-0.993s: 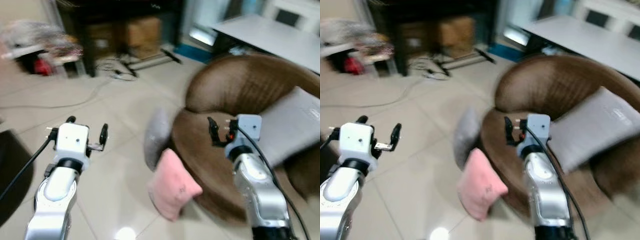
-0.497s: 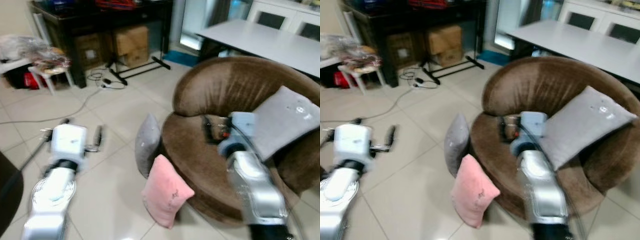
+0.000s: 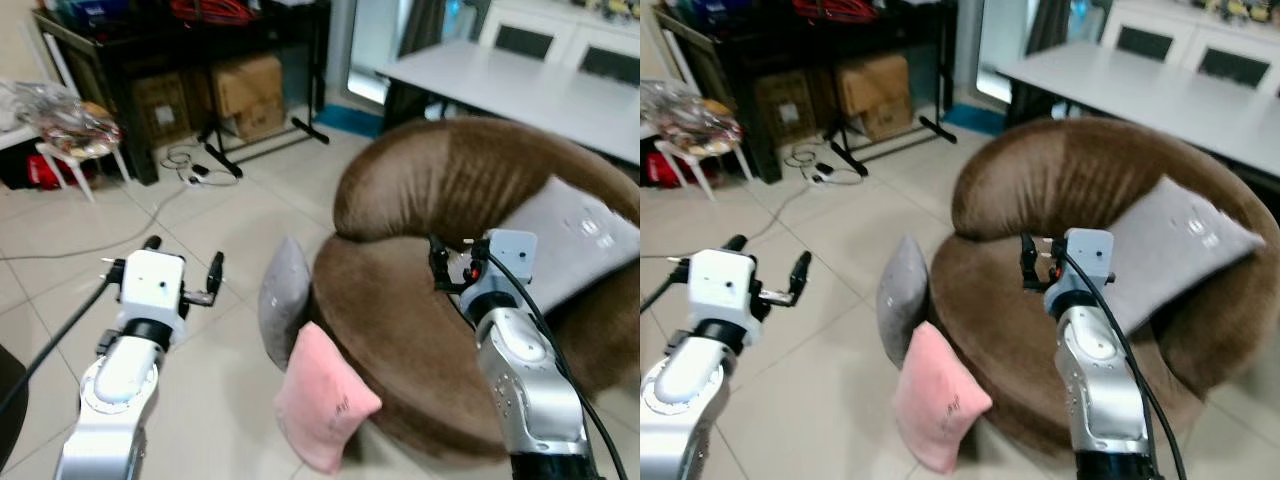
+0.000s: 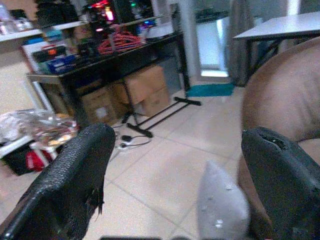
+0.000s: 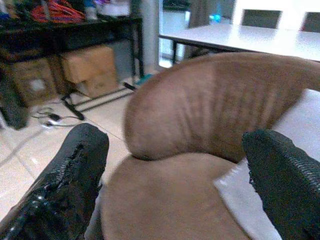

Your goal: Move the pillow to the sofa from floor

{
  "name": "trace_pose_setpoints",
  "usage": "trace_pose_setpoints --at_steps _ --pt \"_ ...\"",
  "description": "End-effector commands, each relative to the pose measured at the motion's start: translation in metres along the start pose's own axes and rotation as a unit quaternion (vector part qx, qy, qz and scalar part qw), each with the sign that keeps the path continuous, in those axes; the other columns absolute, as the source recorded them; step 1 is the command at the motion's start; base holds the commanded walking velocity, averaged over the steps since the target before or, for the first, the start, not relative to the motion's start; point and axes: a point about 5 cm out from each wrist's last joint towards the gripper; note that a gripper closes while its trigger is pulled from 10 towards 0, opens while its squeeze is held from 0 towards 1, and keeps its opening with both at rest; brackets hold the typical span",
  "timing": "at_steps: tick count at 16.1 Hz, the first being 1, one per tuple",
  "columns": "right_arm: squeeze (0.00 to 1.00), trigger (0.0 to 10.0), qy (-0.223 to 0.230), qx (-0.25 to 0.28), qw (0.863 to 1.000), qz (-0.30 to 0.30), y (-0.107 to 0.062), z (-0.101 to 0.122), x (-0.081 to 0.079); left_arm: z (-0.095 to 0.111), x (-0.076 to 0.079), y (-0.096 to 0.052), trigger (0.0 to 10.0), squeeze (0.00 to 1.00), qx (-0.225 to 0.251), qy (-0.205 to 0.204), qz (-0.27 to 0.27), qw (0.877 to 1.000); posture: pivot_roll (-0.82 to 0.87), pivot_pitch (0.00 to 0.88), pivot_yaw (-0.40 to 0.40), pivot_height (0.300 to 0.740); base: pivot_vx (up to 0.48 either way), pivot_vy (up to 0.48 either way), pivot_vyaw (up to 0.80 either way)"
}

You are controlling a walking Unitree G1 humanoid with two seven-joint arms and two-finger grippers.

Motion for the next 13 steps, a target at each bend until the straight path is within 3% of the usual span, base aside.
trace_pose_setpoints --at_steps 1,3,5,7,8,13 --pt "0.00 10.0 0.003 0.013 1.000 0.014 0.0010 0.0061 -0.0070 0.0007 -0.0019 -0.0001 10.0 1.00 0.001 0.001 0.001 1.000 -0.02 0.000 -0.043 0.740 0.289 0.000 0.00" --pt "0.00 10.0 0.004 0.013 1.000 0.016 0.0005 0.0057 -0.0077 0.0006 -0.0022 -0.0007 10.0 1.00 0.001 0.002 0.000 1.000 -0.02 0.000 -0.042 0.740 0.289 0.000 0.00" --pt "0.00 10.0 -0.033 0.019 0.999 0.026 0.0006 0.0083 -0.0094 0.0008 -0.0022 -0.0010 10.0 1.00 0.002 0.003 -0.001 1.000 -0.02 0.000 -0.041 0.740 0.285 0.000 0.40" --pt "0.00 10.0 -0.016 0.020 1.000 0.017 0.0015 0.0083 -0.0081 0.0010 -0.0022 -0.0011 10.0 1.00 0.002 0.002 -0.002 1.000 -0.02 0.000 -0.042 0.740 0.289 0.000 0.80" --pt "0.00 10.0 0.002 0.021 1.000 0.011 0.0013 0.0079 -0.0064 0.0009 -0.0022 -0.0013 10.0 1.00 0.002 0.002 -0.001 1.000 -0.02 0.000 -0.042 0.740 0.285 0.000 0.00" --pt "0.00 10.0 0.002 0.022 1.000 0.009 0.0029 0.0084 -0.0053 0.0017 -0.0017 -0.0005 10.0 1.00 0.002 0.001 -0.001 1.000 -0.01 0.000 -0.043 0.740 0.286 0.000 0.00"
Point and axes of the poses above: a point about 5 cm out from each wrist's last joint towards the gripper, its own y axis pointing out of the wrist towards the gripper, its own z axis along the axis of the wrist's last joint, x = y × z
